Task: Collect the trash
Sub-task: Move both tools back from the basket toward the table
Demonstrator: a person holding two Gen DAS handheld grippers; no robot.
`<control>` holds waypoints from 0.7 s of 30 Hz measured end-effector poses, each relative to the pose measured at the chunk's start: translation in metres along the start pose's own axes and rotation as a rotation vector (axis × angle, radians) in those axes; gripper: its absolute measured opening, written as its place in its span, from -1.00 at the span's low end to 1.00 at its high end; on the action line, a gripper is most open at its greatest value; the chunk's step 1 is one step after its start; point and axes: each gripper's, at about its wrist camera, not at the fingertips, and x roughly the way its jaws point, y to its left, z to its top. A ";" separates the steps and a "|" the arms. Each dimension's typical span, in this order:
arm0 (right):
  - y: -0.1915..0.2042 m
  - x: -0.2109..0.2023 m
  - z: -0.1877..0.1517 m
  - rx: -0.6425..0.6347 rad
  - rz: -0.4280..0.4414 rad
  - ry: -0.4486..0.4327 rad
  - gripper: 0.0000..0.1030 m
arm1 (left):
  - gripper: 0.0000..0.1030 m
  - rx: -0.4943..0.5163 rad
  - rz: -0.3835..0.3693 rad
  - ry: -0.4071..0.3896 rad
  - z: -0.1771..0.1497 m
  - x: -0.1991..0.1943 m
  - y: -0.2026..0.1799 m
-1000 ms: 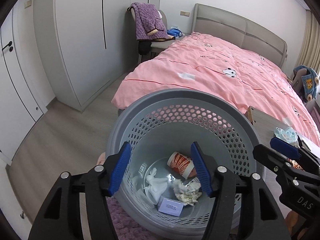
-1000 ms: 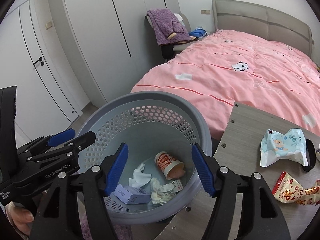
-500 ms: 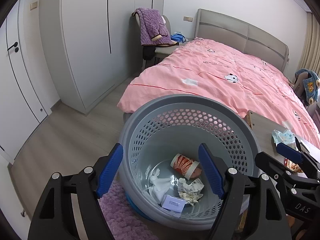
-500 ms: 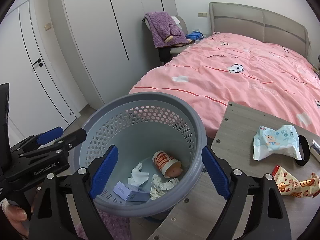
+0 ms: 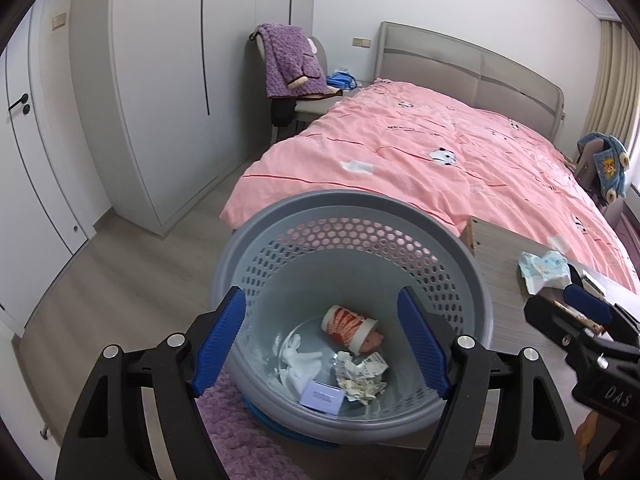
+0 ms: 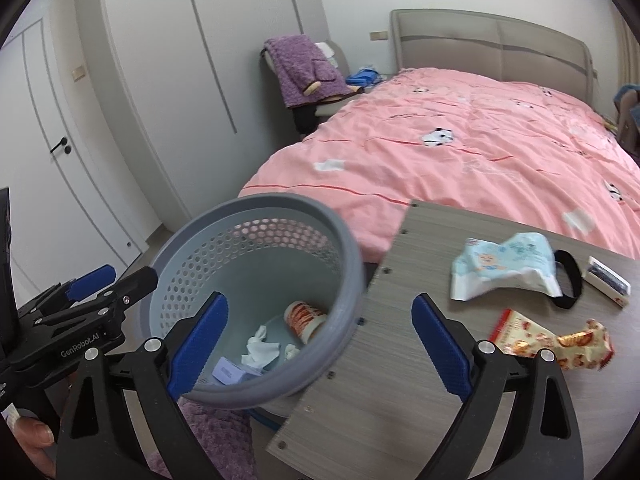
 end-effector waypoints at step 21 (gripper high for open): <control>-0.073 -0.066 -0.035 0.130 -0.099 -0.074 0.78 | 0.45 0.131 -0.115 -0.030 -0.005 -0.039 -0.073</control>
